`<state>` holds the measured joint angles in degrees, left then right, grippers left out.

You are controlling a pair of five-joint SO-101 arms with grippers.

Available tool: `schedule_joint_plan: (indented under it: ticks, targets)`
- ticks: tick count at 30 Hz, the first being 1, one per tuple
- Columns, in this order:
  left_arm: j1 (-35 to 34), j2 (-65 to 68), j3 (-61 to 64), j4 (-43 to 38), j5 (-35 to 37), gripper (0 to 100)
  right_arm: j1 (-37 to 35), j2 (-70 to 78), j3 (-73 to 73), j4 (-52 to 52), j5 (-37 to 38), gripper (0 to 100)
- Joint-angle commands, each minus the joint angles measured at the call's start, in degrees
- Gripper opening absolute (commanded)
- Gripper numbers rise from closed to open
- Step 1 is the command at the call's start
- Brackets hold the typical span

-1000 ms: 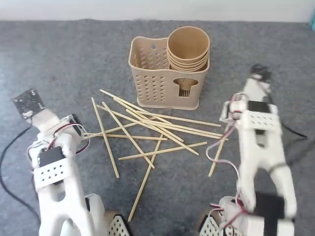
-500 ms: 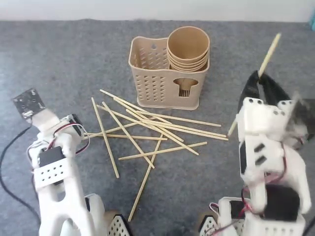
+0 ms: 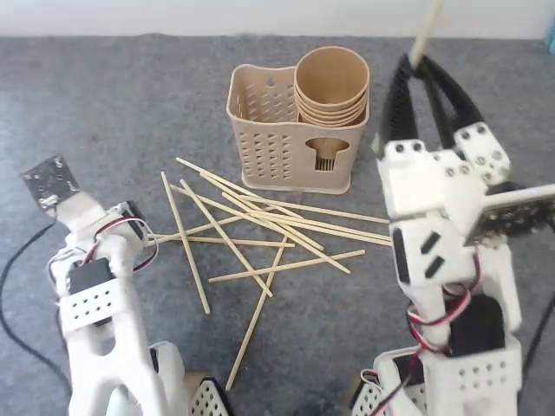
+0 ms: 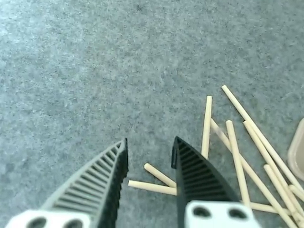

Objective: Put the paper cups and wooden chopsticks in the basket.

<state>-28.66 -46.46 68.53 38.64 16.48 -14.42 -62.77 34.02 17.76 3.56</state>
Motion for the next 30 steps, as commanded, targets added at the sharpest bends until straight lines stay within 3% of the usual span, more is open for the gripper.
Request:
schedule_joint_plan:
  ticks: [1, 10, 23, 30]
  targets:
    - [-0.44, -1.85, -0.13, -1.23, 0.53, 15, -3.91, 6.29, -2.81, -11.82, 0.97, 1.3]
    - [-0.44, -1.93, 2.33, -6.15, 0.53, 14, -12.88, 24.13, -12.84, -19.03, 0.79, 1.3]
    - [-0.44, -1.93, 2.59, -7.38, 0.44, 14, -13.49, 56.04, -36.31, -19.03, 0.62, 1.3]
    - [-0.44, -1.85, 2.59, -7.65, 0.44, 15, -13.41, 61.85, -38.95, -18.59, 0.62, 16.4]
